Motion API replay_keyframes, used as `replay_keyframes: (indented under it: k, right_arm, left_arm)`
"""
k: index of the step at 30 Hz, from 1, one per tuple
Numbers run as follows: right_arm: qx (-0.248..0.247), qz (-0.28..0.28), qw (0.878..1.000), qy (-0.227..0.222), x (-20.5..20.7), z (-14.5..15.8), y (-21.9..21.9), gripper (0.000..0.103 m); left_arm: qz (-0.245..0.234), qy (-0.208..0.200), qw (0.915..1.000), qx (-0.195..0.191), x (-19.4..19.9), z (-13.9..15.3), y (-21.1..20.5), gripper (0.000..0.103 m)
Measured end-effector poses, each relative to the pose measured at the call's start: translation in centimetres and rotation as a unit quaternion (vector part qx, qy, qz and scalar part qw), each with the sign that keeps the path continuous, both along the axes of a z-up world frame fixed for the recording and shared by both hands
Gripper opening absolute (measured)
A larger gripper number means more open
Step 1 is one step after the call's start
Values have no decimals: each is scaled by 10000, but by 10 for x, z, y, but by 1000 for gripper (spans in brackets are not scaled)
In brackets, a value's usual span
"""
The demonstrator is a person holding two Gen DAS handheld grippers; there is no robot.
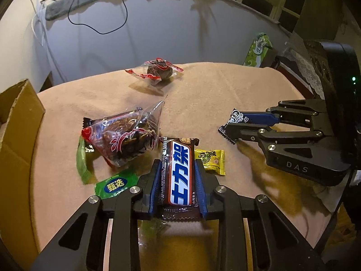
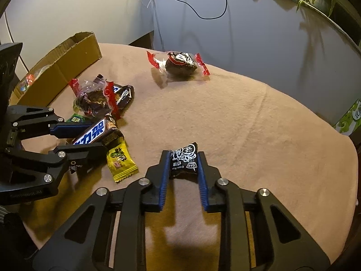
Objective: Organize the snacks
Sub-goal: 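Grasp the black candy packet with the right tool while the left tool grasps the Snickers bar, then carry the Snickers bar and black candy packet over the cardboard box with both tools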
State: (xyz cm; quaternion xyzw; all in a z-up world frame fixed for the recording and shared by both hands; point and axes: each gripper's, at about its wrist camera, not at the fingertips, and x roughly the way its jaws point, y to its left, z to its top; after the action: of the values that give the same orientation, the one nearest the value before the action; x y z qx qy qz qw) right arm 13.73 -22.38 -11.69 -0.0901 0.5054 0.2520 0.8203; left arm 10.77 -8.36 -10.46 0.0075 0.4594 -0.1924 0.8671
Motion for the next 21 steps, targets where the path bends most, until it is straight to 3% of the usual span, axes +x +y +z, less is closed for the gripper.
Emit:
replay_keyframes:
  k: [6, 21]
  right_arm:
    - [168, -97, 9998, -10, -8, 9, -4, 10]
    - [630, -215, 9976, -197, -24, 50, -7, 10]
  left_arm:
    - [23, -151, 9998, -151, -10, 13, 5, 27]
    - [349, -488, 9960, -655, -34, 49, 47, 27]
